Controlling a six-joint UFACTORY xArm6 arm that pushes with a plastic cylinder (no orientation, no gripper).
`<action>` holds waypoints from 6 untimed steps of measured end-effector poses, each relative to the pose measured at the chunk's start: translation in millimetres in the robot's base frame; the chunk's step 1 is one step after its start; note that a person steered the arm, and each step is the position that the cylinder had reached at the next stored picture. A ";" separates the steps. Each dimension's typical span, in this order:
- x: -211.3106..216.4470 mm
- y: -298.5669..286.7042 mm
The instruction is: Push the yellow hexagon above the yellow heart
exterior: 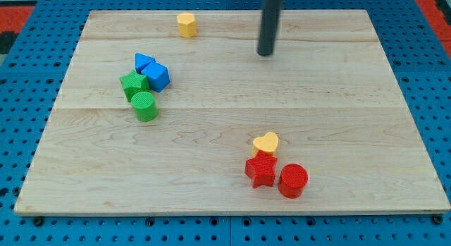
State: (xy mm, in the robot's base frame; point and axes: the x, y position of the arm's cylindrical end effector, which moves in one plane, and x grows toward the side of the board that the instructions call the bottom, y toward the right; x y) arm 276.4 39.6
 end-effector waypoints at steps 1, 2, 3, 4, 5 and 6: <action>-56.0 -95.1; -76.2 -172.1; -54.5 -217.9; 1.8 -207.5; 0.6 -275.8; 36.4 -222.4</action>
